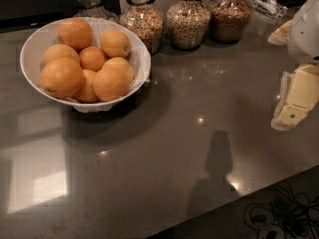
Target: Pick orange from white bowl
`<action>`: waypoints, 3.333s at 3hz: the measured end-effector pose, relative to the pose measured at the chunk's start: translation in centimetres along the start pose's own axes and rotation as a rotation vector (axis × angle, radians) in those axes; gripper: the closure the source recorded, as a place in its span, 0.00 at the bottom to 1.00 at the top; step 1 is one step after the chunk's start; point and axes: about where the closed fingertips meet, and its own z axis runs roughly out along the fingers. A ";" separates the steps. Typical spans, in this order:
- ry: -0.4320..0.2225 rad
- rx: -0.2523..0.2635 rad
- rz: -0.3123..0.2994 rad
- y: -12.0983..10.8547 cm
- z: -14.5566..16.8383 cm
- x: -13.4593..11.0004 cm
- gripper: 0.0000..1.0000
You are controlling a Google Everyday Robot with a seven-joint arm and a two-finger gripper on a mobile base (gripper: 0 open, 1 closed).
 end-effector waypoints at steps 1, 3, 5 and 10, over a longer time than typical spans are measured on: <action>0.000 0.000 0.000 0.0 0.0 0.0 0.00; -0.141 0.017 -0.046 -3.0 1.8 -6.4 0.00; -0.219 0.038 -0.156 -4.4 1.7 -12.2 0.00; -0.766 -0.157 -0.290 2.9 -2.0 -28.6 0.00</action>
Offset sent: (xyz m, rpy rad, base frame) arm 0.0269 0.0358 0.0097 0.1382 -0.0787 0.0332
